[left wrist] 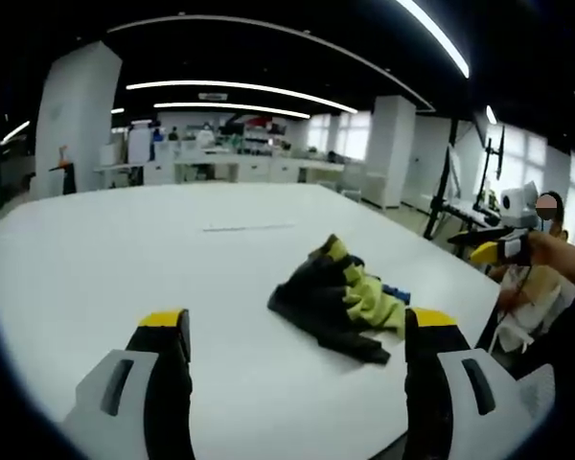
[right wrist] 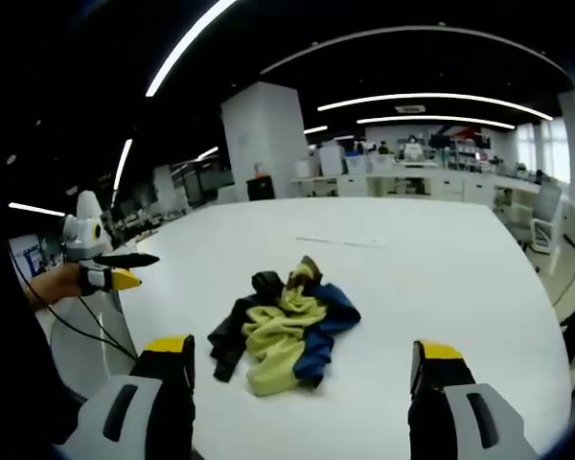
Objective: Fold the garment on the visible template until the final outline fits inside the template.
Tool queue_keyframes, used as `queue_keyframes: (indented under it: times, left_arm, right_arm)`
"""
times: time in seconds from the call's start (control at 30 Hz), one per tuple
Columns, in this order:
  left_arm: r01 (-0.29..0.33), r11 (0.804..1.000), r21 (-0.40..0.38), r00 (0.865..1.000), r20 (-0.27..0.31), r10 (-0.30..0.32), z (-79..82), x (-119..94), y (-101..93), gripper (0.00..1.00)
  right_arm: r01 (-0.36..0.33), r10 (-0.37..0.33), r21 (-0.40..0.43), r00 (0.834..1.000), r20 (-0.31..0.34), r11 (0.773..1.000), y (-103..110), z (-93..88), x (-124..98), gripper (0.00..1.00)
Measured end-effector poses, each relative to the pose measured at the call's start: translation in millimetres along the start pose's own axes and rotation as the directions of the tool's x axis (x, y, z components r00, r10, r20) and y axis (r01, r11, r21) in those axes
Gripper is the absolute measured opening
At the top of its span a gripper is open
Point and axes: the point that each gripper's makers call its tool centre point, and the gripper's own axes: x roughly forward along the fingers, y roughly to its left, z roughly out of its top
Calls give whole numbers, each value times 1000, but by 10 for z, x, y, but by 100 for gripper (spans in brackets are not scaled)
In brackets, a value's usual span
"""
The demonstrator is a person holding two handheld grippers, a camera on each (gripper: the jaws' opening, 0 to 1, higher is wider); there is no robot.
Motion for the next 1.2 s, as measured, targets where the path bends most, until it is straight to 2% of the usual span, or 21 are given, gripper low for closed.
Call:
queue_keyframes:
  times: [0.47, 0.7, 1.2]
  left_arm:
    - [25, 1000, 7, 1000, -7, -25, -9, 22, -43, 83]
    - [35, 999, -23, 999, 8, -35, 25, 43, -54, 77]
    - [69, 997, 18, 997, -22, -69, 38, 178, -116, 66]
  right_arm:
    - [5, -5, -2, 1000, 3, 1000, 10, -66, -23, 87]
    - [7, -7, -5, 1000, 3, 1000, -5, -80, -17, 83]
    - [-7, 7, -8, 1000, 0, 1000, -54, -82, 48, 71]
